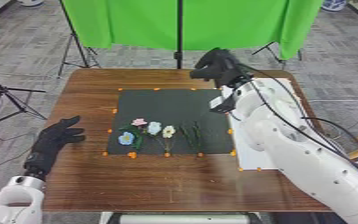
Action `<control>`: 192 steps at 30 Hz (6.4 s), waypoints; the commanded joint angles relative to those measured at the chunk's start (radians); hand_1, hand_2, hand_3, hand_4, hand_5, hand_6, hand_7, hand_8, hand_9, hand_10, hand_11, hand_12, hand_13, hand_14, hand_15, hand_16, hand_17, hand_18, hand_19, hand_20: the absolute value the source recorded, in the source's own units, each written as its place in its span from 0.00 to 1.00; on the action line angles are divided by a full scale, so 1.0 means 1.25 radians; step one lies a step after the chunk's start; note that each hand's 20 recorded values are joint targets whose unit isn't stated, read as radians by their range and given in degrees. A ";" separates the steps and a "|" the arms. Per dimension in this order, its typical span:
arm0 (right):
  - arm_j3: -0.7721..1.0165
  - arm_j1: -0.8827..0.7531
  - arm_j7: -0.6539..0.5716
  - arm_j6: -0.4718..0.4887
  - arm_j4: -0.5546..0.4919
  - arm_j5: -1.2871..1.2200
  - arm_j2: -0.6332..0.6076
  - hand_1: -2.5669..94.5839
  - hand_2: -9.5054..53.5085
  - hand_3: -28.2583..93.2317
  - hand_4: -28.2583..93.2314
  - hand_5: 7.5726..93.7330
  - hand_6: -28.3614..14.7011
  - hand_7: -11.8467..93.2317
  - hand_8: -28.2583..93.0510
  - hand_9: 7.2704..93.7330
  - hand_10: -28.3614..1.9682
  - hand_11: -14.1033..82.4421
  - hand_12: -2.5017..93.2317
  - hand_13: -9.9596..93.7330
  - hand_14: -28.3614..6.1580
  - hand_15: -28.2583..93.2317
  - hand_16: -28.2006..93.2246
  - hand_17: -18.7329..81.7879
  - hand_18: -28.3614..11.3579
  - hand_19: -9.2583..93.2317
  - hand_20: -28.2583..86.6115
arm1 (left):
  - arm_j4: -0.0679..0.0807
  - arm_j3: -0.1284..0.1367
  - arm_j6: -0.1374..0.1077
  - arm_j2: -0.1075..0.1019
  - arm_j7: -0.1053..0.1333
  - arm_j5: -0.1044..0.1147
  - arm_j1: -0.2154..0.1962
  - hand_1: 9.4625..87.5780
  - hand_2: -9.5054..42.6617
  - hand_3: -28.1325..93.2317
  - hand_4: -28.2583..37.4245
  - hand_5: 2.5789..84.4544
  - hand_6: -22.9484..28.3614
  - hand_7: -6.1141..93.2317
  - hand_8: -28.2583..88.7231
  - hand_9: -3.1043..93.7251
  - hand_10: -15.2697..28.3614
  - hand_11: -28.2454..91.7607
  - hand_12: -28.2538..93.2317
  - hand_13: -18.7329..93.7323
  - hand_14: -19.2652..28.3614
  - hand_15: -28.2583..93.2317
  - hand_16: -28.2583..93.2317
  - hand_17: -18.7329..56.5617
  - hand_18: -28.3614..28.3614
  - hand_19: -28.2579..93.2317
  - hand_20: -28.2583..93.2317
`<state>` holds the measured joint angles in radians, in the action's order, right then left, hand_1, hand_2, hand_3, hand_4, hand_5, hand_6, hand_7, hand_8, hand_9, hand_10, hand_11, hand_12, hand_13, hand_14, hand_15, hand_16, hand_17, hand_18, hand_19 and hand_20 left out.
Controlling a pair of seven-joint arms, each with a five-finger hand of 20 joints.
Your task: Arrange flowers
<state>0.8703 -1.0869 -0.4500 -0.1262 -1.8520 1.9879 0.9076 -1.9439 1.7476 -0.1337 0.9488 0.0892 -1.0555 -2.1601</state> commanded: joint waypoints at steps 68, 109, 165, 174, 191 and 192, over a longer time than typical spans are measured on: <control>-0.262 0.156 0.124 -0.137 0.178 0.097 -0.043 0.61 0.00 0.74 0.08 0.81 0.70 0.34 0.27 0.93 0.68 0.29 0.48 0.96 0.81 0.76 0.54 0.82 0.37 1.00 0.78 | -0.002 0.000 0.011 0.018 -0.015 -0.006 -0.015 0.16 0.54 0.71 0.00 0.47 0.54 0.19 0.19 0.50 0.69 0.43 0.33 0.52 0.84 0.48 0.22 0.30 0.76 0.34 0.36; -0.248 0.101 0.175 0.048 0.158 0.113 -0.038 0.53 0.00 0.72 0.10 0.75 0.72 0.31 0.26 0.83 0.55 0.40 0.30 0.95 0.76 0.74 0.54 0.79 0.35 1.00 0.76 | 0.007 0.000 0.046 0.015 -0.033 -0.011 -0.002 0.15 0.53 0.72 0.00 0.46 0.54 0.18 0.19 0.50 0.69 0.42 0.34 0.52 0.83 0.47 0.22 0.30 0.76 0.34 0.36; -0.026 0.072 -0.043 0.117 0.530 0.246 0.024 0.28 0.00 0.76 0.14 0.48 0.63 0.22 0.18 0.65 0.36 0.30 0.27 0.88 0.61 0.77 0.52 0.73 0.25 1.00 0.73 | 0.009 -0.002 0.063 0.018 -0.041 -0.019 0.005 0.16 0.52 0.72 0.00 0.46 0.53 0.19 0.19 0.50 0.69 0.43 0.34 0.52 0.83 0.47 0.22 0.30 0.76 0.34 0.36; -0.066 0.066 -0.071 0.028 0.552 0.266 0.028 0.50 0.00 0.79 0.10 0.60 0.68 0.29 0.16 0.75 0.47 0.34 0.28 0.93 0.74 0.75 0.51 0.78 0.32 1.00 0.74 | 0.007 0.002 0.060 0.020 -0.042 -0.017 -0.002 0.16 0.52 0.71 0.00 0.46 0.53 0.19 0.19 0.49 0.69 0.42 0.34 0.52 0.83 0.47 0.22 0.30 0.77 0.34 0.36; 0.159 -0.205 -0.049 -0.120 0.054 0.139 -0.023 0.67 0.00 0.72 0.10 0.82 0.61 0.33 0.31 0.95 0.62 0.25 0.47 0.98 0.81 0.73 0.54 0.84 0.39 1.00 0.73 | -0.001 0.014 0.059 0.020 -0.047 -0.020 -0.011 0.16 0.53 0.71 0.00 0.46 0.53 0.19 0.19 0.50 0.69 0.42 0.34 0.52 0.83 0.47 0.22 0.30 0.77 0.34 0.36; 0.164 -0.228 -0.039 -0.116 0.032 0.144 -0.018 0.67 0.00 0.72 0.10 0.82 0.61 0.33 0.31 0.95 0.62 0.25 0.47 0.98 0.81 0.73 0.54 0.83 0.39 1.00 0.73 | -0.002 0.015 0.058 0.021 -0.046 -0.021 -0.012 0.16 0.52 0.72 0.00 0.46 0.53 0.19 0.19 0.50 0.69 0.42 0.34 0.52 0.83 0.47 0.22 0.30 0.77 0.34 0.36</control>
<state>1.0161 -1.1978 -0.5410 -0.2237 -1.5794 2.1203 0.8711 -1.9420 1.7608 -0.0698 0.9671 0.0499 -1.0751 -2.1540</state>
